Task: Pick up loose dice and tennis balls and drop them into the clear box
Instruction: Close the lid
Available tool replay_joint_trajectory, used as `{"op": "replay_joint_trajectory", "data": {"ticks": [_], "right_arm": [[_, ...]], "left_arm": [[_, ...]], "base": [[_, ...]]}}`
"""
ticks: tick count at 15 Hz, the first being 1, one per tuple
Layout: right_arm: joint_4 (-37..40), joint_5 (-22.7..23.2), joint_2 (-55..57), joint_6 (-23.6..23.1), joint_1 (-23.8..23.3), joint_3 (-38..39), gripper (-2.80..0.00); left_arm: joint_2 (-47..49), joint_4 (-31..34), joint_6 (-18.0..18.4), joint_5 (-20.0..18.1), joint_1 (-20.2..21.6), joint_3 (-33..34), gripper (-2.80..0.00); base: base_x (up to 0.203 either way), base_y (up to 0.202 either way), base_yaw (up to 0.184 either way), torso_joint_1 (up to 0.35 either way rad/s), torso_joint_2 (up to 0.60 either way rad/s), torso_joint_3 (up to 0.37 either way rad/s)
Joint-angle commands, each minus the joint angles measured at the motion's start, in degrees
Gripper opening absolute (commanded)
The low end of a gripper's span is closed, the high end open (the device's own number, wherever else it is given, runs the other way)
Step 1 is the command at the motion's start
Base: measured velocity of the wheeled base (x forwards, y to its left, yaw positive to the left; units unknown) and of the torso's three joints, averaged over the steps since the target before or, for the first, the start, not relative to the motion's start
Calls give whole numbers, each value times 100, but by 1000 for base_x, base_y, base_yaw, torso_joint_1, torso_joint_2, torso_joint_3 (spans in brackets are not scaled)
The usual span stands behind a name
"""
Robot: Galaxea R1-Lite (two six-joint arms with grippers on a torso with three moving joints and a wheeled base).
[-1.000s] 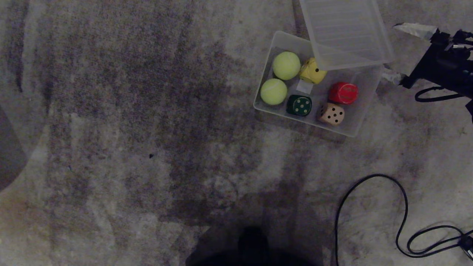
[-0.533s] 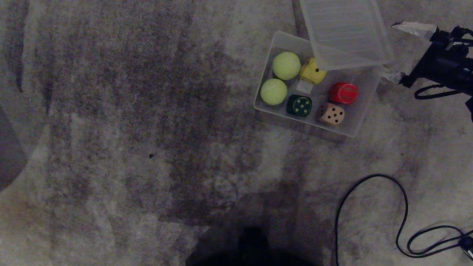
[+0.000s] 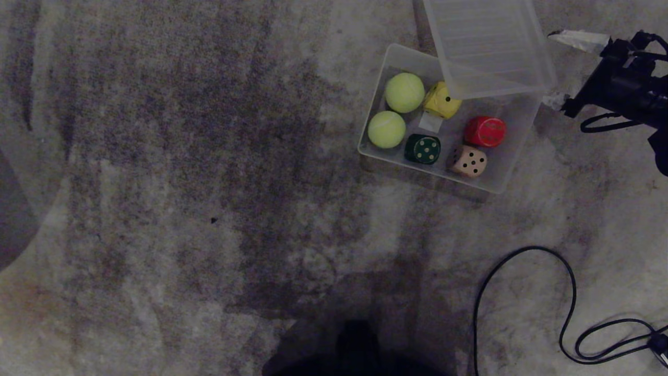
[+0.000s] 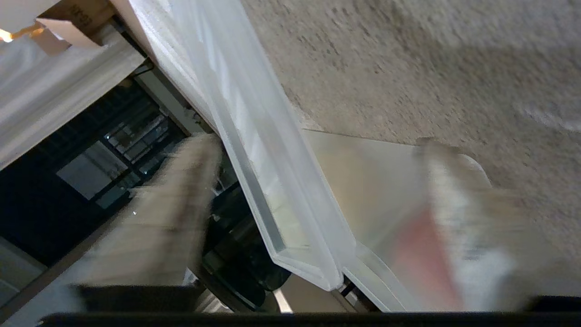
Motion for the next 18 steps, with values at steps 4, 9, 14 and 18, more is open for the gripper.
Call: {"op": "replay_joint_trajectory", "data": {"ticks": [4,9,14,18], "right_arm": [[0,12,57,42,-1,-54,-280],[538,-85,-235,-33,-290,87,-280],[1711,-350,-579,-801,-508,471,-280],[3105,-504,-1051,-2232,-551,682,-280]], "left_arm": [[4,-2,-6,3,-2,9,-280],[4,-2,-6,3,-5,9,-280],[4,-2,-6,3,3,9,-280],[4,-2,-6,3,-4,9,-280]], "base": [[0,0,0,0,0,0],[0,0,0,0,0,0],[0,0,0,0,0,0],[0,0,0,0,0,0]]}}
